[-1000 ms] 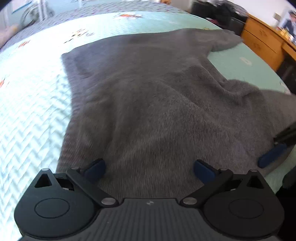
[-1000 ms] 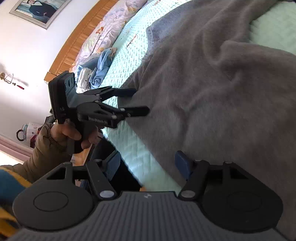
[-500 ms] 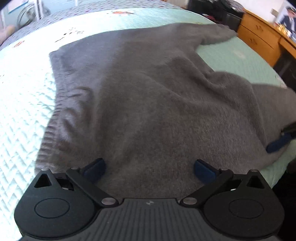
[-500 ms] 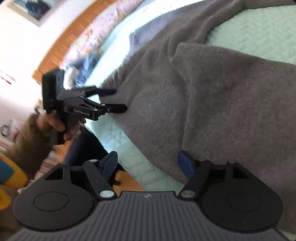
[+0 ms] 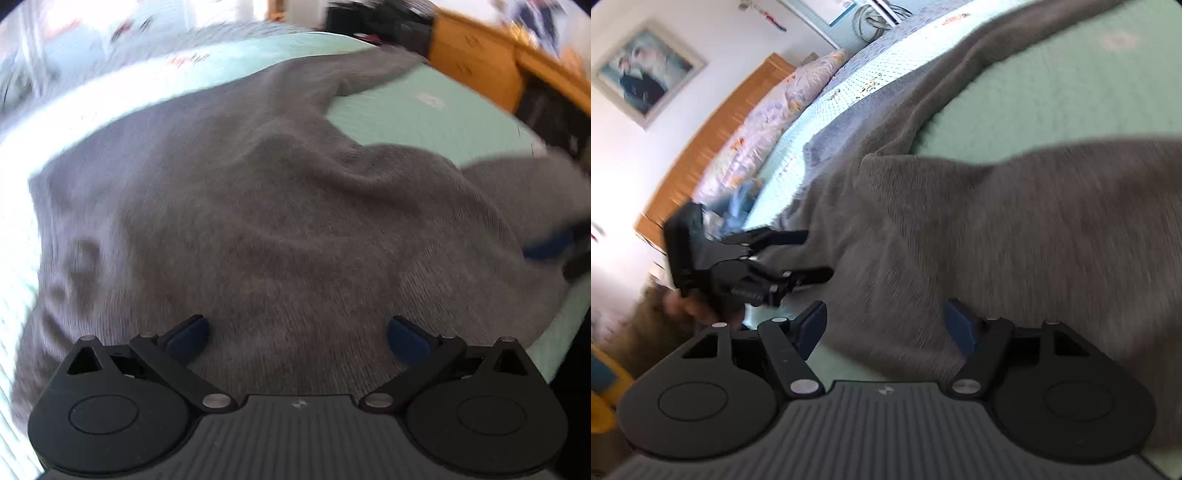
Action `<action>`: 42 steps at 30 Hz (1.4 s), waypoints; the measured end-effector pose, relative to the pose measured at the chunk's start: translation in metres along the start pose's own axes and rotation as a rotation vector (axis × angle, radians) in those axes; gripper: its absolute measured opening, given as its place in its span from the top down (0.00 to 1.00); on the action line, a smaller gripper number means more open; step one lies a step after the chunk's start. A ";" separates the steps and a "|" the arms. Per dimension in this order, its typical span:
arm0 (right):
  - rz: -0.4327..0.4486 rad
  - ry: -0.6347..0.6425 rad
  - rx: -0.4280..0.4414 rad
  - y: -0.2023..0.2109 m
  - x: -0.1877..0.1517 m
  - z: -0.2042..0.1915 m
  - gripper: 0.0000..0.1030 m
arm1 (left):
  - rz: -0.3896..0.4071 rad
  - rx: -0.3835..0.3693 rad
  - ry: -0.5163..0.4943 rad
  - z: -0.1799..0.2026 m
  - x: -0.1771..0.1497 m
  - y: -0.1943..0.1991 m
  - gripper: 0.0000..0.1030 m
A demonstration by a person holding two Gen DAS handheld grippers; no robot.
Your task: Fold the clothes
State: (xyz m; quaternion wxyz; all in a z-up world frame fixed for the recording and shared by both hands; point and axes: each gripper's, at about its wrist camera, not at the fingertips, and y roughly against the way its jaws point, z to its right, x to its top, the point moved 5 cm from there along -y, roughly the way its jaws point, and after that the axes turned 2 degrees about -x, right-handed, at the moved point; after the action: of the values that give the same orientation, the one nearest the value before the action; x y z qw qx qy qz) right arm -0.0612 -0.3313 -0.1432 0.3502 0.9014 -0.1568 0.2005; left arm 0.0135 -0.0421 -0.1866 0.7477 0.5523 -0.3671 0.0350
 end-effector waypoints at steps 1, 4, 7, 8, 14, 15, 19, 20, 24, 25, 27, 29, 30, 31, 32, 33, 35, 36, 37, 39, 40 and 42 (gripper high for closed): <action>0.023 -0.030 0.027 0.002 0.001 -0.004 0.29 | 0.005 -0.010 0.023 -0.001 0.000 0.004 0.01; 0.212 -0.149 0.123 0.012 0.009 -0.009 0.27 | 0.017 0.023 0.058 0.003 -0.001 0.010 0.01; 0.344 -0.268 0.108 0.045 0.007 0.026 0.21 | 0.041 0.019 0.085 -0.002 -0.005 0.016 0.01; 0.341 -0.294 0.009 0.049 0.001 0.045 0.22 | 0.037 0.038 0.075 -0.007 -0.005 0.012 0.01; 0.403 -0.538 -0.164 0.079 -0.042 0.106 1.00 | 0.033 0.104 0.104 -0.006 -0.007 0.019 0.01; 0.402 -0.512 -0.189 0.080 -0.040 0.098 0.94 | 0.035 0.115 0.124 -0.005 -0.009 0.024 0.01; 0.356 -0.275 -0.263 0.081 -0.018 0.056 0.63 | 0.092 0.038 0.185 0.009 0.011 0.024 0.01; 0.316 -0.196 -0.276 0.071 -0.012 0.042 0.63 | 0.105 0.016 0.174 0.018 0.015 0.027 0.01; 0.125 0.013 -0.309 0.003 -0.002 0.000 0.62 | 0.134 -0.038 0.127 0.053 0.024 0.030 0.01; 0.084 0.048 -0.328 -0.013 -0.002 -0.006 0.61 | 0.140 -0.058 0.121 0.061 0.024 0.030 0.01; 0.023 0.101 -0.363 -0.025 -0.010 -0.012 0.61 | 0.100 -0.065 0.083 0.075 0.018 0.021 0.01; -0.026 0.144 -0.399 -0.026 -0.023 -0.016 0.61 | 0.032 -0.026 0.038 0.084 0.005 0.007 0.01; -0.048 0.161 -0.414 -0.027 -0.028 -0.018 0.61 | 0.010 -0.002 0.021 0.086 -0.001 0.002 0.01; -0.064 0.169 -0.425 -0.029 -0.030 -0.020 0.61 | 0.028 0.003 0.013 0.087 -0.004 0.005 0.01; -0.069 0.165 -0.428 -0.024 -0.033 -0.016 0.62 | 0.044 0.008 0.006 0.087 -0.007 0.007 0.01; -0.054 0.136 -0.415 -0.006 -0.036 -0.003 0.65 | 0.049 0.012 0.010 0.087 -0.008 0.009 0.01; -0.014 0.079 -0.378 0.017 -0.047 0.012 0.64 | 0.064 0.016 0.031 0.085 -0.007 0.017 0.01; 0.016 0.064 -0.356 0.022 -0.048 0.011 0.63 | 0.079 0.008 0.037 0.086 -0.005 0.021 0.01; 0.053 0.050 -0.333 0.029 -0.047 0.010 0.58 | 0.097 0.002 0.037 0.087 -0.002 0.025 0.01; 0.158 0.020 -0.294 0.041 -0.037 0.007 0.48 | 0.128 -0.003 0.012 0.095 0.011 0.029 0.01; 0.212 0.004 -0.283 0.044 -0.033 0.007 0.46 | 0.136 -0.004 -0.014 0.102 0.019 0.027 0.01; 0.299 -0.015 -0.295 0.046 -0.022 0.010 0.46 | 0.146 -0.017 -0.065 0.119 0.036 0.017 0.01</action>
State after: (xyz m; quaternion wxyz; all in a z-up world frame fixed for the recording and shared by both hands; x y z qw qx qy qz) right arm -0.0971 -0.3675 -0.1336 0.4437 0.8085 -0.3190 0.2186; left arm -0.0291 -0.1496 -0.1374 0.7356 0.5184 -0.4307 0.0686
